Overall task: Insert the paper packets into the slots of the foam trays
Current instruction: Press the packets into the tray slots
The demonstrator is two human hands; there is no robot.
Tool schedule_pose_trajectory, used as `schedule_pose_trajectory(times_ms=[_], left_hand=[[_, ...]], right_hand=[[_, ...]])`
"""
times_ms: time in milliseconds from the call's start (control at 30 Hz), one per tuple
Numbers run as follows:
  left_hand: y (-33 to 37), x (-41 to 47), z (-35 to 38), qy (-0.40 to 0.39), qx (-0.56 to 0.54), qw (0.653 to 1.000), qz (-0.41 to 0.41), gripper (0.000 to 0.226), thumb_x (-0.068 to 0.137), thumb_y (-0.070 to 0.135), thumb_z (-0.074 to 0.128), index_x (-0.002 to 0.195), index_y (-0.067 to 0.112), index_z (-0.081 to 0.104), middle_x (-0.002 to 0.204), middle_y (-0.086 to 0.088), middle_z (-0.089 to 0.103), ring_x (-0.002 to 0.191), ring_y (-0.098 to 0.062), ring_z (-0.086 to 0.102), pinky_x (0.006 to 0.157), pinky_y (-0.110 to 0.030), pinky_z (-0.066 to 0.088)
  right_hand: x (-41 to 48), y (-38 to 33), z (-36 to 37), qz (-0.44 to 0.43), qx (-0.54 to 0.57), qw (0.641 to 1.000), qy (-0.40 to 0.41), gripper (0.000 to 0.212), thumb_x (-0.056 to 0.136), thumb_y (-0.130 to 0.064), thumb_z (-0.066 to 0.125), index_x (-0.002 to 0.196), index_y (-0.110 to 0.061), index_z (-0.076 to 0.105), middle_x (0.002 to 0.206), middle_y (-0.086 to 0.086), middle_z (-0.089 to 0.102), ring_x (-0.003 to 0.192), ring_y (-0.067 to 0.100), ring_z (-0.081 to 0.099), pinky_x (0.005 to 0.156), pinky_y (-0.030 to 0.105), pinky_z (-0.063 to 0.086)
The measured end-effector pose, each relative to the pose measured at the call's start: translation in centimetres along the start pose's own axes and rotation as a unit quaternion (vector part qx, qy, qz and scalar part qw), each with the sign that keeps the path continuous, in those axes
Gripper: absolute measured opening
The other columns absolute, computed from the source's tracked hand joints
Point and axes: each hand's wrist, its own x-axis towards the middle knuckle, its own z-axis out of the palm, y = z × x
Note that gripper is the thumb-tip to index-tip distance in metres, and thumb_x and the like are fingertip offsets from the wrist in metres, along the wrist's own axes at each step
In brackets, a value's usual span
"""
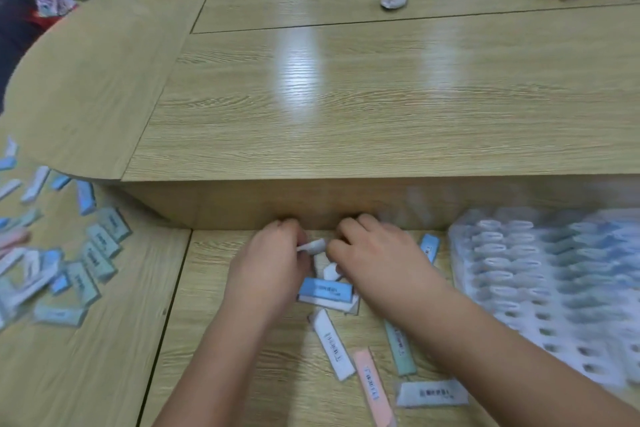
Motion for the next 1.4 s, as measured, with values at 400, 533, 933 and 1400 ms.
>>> schedule_pose_trajectory(times_ms=[400, 533, 933, 1400], left_hand=[[0.5, -5.2, -3.0, 0.082, -0.282, 0.956, -0.004, 0.009, 0.090, 0.033, 0.067, 0.086, 0.040, 0.069, 0.062, 0.017, 0.059, 0.045, -0.002, 0.042, 0.043, -0.010, 0.032], [4.1, -8.3, -5.2, 0.131, -0.357, 0.924, 0.043, 0.014, 0.083, 0.049, 0.066, 0.086, 0.037, 0.073, 0.066, 0.008, 0.064, 0.049, -0.001, 0.049, 0.046, -0.012, 0.039], [17.4, -12.4, 2.2, 0.125, -0.360, 0.914, 0.141, 0.013, 0.076, 0.040, 0.069, 0.089, 0.037, 0.071, 0.084, 0.024, 0.062, 0.058, 0.006, 0.049, 0.058, -0.004, 0.038], [18.9, -11.6, 6.7, 0.150, -0.265, 0.950, 0.070, 0.017, 0.079, 0.043, 0.071, 0.095, 0.049, 0.068, 0.117, 0.025, 0.049, 0.114, -0.007, 0.046, 0.089, -0.012, 0.037]], right_hand=[[0.0, 0.2, -1.4, -0.018, 0.056, 0.998, -0.016, 0.026, 0.092, -0.008, 0.049, 0.115, -0.019, 0.054, 0.112, 0.002, 0.048, 0.107, 0.025, 0.049, 0.064, 0.033, 0.030], [-3.2, 2.3, -6.0, 0.043, 0.220, 0.968, 0.116, 0.012, 0.091, -0.026, 0.052, 0.102, -0.025, 0.056, 0.097, -0.007, 0.052, 0.089, 0.016, 0.056, 0.067, 0.034, 0.048], [-19.1, 10.8, -5.0, 0.240, 0.363, 0.855, 0.283, 0.033, 0.085, -0.030, 0.066, 0.107, -0.048, 0.049, 0.093, -0.019, 0.061, 0.073, 0.002, 0.064, 0.057, 0.014, 0.049], [-19.4, 11.4, -1.5, 0.145, 0.181, 0.951, 0.205, 0.009, 0.083, -0.026, 0.068, 0.092, -0.024, 0.066, 0.078, -0.012, 0.063, 0.073, 0.010, 0.056, 0.058, 0.024, 0.041]])
